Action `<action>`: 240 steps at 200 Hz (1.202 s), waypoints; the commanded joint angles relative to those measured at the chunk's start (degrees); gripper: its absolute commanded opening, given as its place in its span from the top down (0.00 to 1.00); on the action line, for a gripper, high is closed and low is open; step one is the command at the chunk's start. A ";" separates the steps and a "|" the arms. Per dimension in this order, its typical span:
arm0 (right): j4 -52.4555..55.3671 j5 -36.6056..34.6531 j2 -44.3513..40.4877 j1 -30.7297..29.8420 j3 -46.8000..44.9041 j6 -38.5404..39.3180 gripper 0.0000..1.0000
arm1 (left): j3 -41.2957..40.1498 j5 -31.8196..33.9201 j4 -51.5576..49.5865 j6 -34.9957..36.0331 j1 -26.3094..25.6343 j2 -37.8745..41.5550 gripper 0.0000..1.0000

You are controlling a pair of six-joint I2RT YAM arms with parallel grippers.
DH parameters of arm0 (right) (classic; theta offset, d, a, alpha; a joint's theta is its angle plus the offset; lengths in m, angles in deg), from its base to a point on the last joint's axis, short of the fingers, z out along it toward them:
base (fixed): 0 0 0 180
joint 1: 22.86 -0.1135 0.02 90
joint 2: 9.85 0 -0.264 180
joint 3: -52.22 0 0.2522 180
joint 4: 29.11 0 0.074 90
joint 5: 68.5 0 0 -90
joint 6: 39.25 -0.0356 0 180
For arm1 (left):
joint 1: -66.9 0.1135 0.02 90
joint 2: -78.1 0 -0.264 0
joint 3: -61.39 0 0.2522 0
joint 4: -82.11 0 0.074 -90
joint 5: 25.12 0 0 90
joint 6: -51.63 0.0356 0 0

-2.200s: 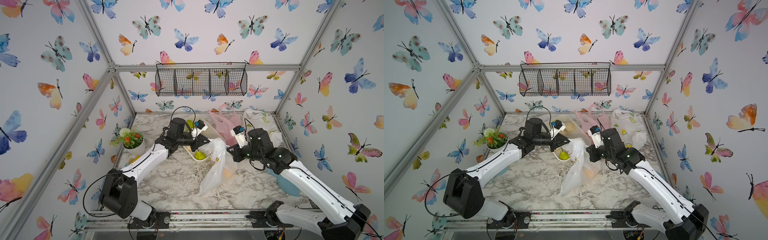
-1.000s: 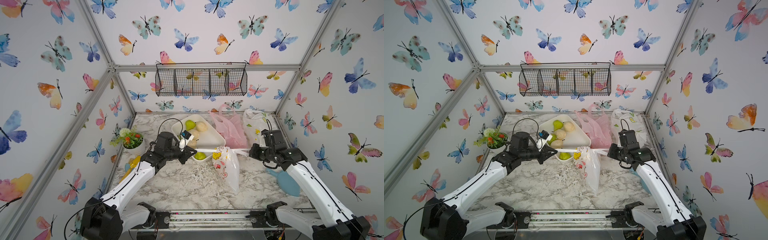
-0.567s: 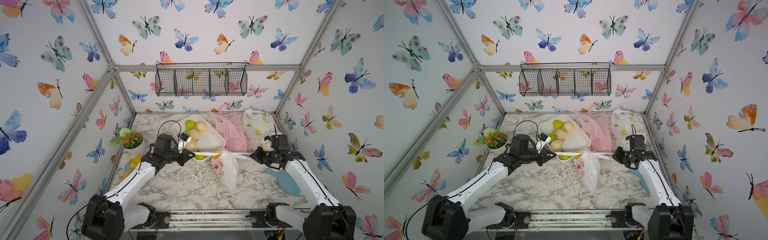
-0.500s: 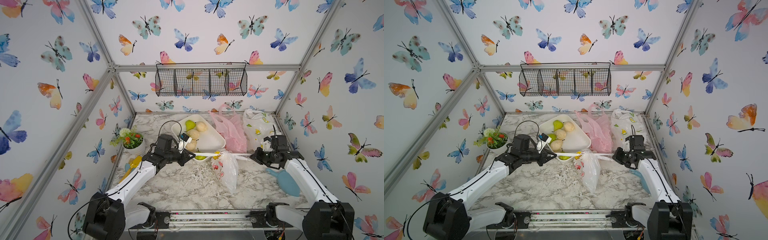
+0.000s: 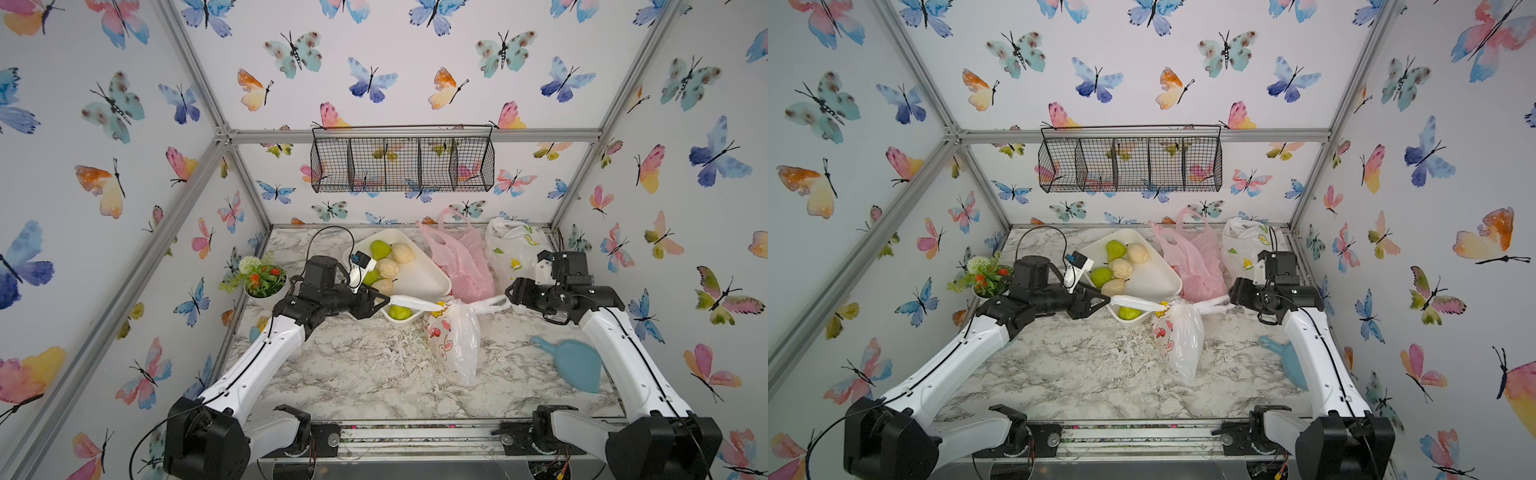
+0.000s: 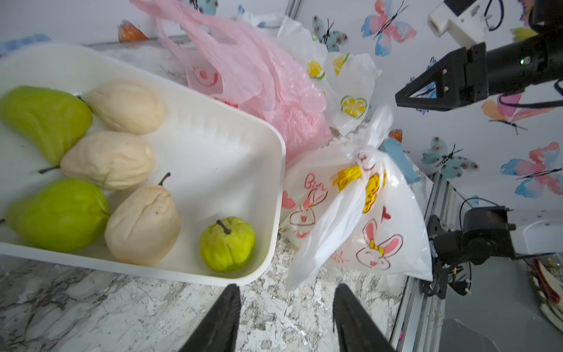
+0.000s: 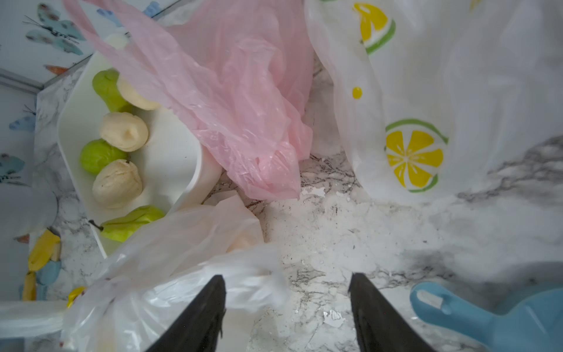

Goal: Place the pears into plastic bags & tie knots
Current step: Tie the plastic bag at the center of the board, then move the plastic bag to the center of the board.

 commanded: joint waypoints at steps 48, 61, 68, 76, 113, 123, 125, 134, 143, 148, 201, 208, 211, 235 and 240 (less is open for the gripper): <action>7.83 -15.73 17.19 -37.27 13.23 0.52 0.14 | 5.85 7.47 0.65 -2.77 1.68 -0.03 0.46; 8.55 -17.64 21.08 -38.85 14.12 -0.89 0.14 | 6.89 7.49 1.42 -3.95 1.81 -0.88 0.45; 9.24 -19.70 22.58 -38.87 13.66 -1.87 0.14 | 7.60 7.48 1.54 -4.34 1.90 -1.11 0.44; 10.00 -22.63 23.39 -38.87 13.14 -2.73 0.15 | 8.26 8.99 1.65 -4.45 2.02 -1.28 0.44; 15.74 -33.50 24.49 -38.50 10.59 -7.77 0.53 | 7.62 15.69 4.85 -4.50 2.60 -0.92 0.48; 17.60 -34.35 23.68 -36.72 9.69 -8.89 0.64 | 7.06 22.54 5.86 -6.14 3.17 -0.98 0.56; 17.74 -34.35 23.39 -36.29 9.37 -9.00 0.66 | 7.07 23.51 5.98 -6.56 3.48 -1.01 0.57; 17.95 -34.11 21.50 -33.89 7.45 -8.97 0.69 | 6.92 25.32 6.41 -8.22 5.46 -1.34 0.58; 17.48 -33.55 19.14 -31.22 5.28 -8.14 0.70 | 6.69 23.83 7.28 -10.59 8.05 -1.92 0.58; 17.10 -33.29 17.86 -29.62 4.13 -7.61 0.71 | 6.68 22.40 7.67 -12.02 9.65 -2.33 0.58; 18.46 -37.13 13.04 -15.92 4.56 -6.26 0.74 | 7.56 13.59 9.57 -15.72 12.82 -5.36 0.52; 19.06 -39.84 13.32 -15.64 6.10 -6.29 0.74 | 7.56 13.65 9.49 -15.72 12.76 -5.52 0.50; 19.39 -40.77 13.64 -15.66 6.97 -6.22 0.72 | 7.53 13.73 9.48 -15.72 12.79 -5.59 0.49; 23.86 -35.04 16.44 -15.95 17.47 -4.75 0.42 | 7.50 14.65 9.02 -15.37 12.79 -5.79 0.44; 23.62 -32.53 16.47 -16.22 19.11 -4.25 0.38 | 7.71 14.79 8.78 -15.29 12.84 -5.87 0.44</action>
